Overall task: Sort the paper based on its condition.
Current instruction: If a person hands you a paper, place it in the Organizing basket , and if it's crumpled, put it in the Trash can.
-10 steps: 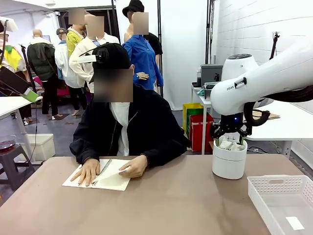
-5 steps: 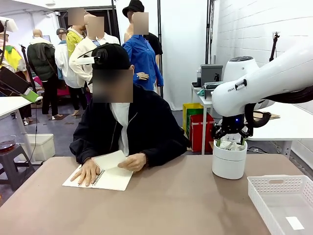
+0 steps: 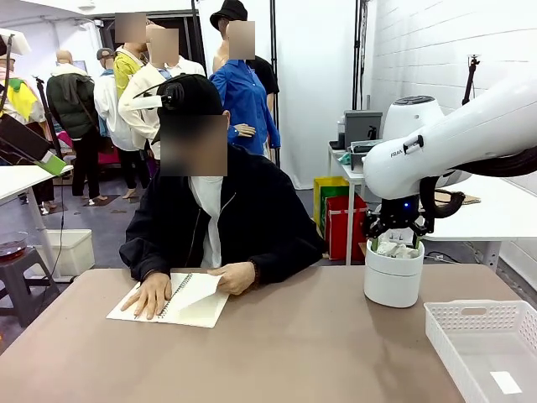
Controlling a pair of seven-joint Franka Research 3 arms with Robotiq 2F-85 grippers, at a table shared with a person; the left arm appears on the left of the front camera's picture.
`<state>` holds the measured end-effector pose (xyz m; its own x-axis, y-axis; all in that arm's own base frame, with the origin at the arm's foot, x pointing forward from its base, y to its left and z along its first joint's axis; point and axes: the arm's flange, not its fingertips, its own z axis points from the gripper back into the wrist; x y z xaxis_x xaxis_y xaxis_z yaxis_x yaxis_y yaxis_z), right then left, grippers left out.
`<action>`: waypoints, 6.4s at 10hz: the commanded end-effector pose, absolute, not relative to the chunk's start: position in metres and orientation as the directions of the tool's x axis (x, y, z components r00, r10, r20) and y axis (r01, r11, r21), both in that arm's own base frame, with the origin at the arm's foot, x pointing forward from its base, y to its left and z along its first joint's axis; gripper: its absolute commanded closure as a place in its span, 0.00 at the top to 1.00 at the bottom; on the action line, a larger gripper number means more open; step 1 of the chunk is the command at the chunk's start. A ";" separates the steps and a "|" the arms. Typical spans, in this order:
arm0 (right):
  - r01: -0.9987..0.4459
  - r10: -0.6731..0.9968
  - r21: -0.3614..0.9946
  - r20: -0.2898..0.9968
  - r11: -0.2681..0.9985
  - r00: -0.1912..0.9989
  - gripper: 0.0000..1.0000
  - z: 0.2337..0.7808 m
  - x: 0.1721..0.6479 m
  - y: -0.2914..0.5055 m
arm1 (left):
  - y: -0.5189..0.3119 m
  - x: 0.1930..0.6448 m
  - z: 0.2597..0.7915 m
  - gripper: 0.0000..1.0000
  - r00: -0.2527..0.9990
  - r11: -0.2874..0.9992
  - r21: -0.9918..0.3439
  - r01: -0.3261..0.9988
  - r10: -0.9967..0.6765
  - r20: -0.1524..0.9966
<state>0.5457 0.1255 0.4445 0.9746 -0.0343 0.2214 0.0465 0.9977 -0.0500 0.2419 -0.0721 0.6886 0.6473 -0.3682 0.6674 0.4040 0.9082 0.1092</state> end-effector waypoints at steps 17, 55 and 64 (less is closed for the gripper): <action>-0.791 0.650 0.031 0.551 0.611 0.524 1.00 0.628 0.398 0.219 | -0.071 0.242 0.689 1.00 0.649 0.911 0.116 0.397 -0.368 0.666; -0.745 0.576 0.032 0.611 0.667 0.542 1.00 0.678 0.364 0.234 | -0.071 0.242 0.689 1.00 0.649 0.911 0.116 0.397 -0.368 0.666; -0.751 0.605 0.059 0.552 0.658 0.574 1.00 0.669 0.370 0.236 | -0.071 0.242 0.689 1.00 0.649 0.911 0.116 0.397 -0.368 0.666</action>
